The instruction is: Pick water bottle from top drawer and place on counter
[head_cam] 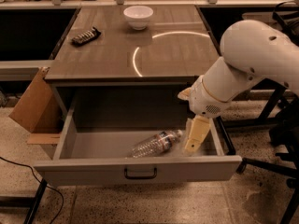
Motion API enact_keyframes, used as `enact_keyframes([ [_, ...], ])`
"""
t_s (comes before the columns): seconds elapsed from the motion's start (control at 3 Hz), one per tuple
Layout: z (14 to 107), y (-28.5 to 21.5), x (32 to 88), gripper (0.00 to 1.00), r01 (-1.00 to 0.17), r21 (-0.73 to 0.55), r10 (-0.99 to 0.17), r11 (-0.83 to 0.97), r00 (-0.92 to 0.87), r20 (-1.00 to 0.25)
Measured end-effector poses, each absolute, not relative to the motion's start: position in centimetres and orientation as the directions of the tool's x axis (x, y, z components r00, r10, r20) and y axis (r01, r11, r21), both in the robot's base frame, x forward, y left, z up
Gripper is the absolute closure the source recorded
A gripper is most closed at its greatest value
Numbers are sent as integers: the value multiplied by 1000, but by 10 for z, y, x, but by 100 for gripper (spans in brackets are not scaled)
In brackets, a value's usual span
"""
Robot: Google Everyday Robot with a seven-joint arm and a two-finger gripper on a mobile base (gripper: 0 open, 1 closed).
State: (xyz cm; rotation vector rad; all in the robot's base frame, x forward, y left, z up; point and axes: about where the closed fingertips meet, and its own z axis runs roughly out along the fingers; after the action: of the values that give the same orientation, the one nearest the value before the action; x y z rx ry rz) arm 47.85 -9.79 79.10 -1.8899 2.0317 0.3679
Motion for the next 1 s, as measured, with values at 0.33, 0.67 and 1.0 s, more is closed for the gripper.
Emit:
enact_keyframes([
  [0.33,791,-98,478,0,-996,-41,-908,81,-57,-416],
  [0.67,780,-97,488,0,-997,-63,-903,49,-18,-429],
  [1.0,761,-91,509,0,-994,-108,-894,-7,55,-445],
])
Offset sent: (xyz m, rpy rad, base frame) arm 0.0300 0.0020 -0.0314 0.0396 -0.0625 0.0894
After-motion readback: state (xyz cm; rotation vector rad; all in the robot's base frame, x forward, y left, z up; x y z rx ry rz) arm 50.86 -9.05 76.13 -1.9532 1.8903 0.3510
